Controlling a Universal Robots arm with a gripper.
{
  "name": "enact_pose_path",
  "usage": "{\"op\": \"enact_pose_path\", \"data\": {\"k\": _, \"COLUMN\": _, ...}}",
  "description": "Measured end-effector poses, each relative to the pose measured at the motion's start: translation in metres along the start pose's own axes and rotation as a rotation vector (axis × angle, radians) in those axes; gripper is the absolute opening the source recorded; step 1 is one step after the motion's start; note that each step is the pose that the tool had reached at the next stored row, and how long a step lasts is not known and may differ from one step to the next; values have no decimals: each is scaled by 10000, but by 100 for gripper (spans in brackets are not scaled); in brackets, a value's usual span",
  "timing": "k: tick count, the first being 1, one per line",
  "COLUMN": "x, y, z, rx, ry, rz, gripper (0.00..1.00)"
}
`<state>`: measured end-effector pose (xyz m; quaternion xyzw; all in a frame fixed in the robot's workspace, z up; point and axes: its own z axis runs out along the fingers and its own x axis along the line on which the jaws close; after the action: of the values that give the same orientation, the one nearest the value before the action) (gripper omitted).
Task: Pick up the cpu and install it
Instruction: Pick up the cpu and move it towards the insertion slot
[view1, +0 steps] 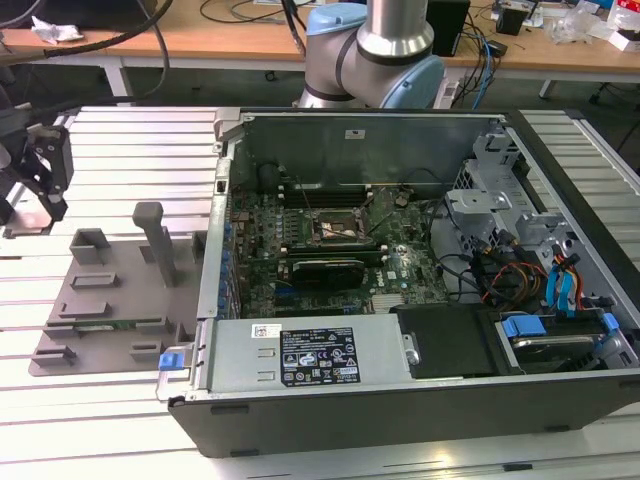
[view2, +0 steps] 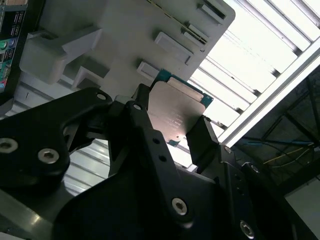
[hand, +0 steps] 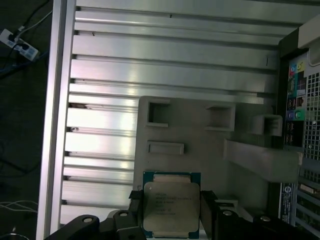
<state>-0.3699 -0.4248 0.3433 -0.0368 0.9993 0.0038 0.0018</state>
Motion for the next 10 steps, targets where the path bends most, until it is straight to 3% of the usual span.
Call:
{"op": "enact_pose_path", "data": {"k": 4, "x": 0, "y": 1, "z": -84, "rx": 0, "ry": 0, "rz": 0, "gripper": 55}}
{"op": "enact_pose_path", "data": {"k": 6, "x": -1, "y": 2, "z": -238, "rx": -1, "ry": 0, "rz": 0, "gripper": 55}}
{"op": "enact_pose_path", "data": {"k": 10, "x": -1, "y": 5, "z": -297, "rx": 0, "ry": 0, "rz": 0, "gripper": 55}}
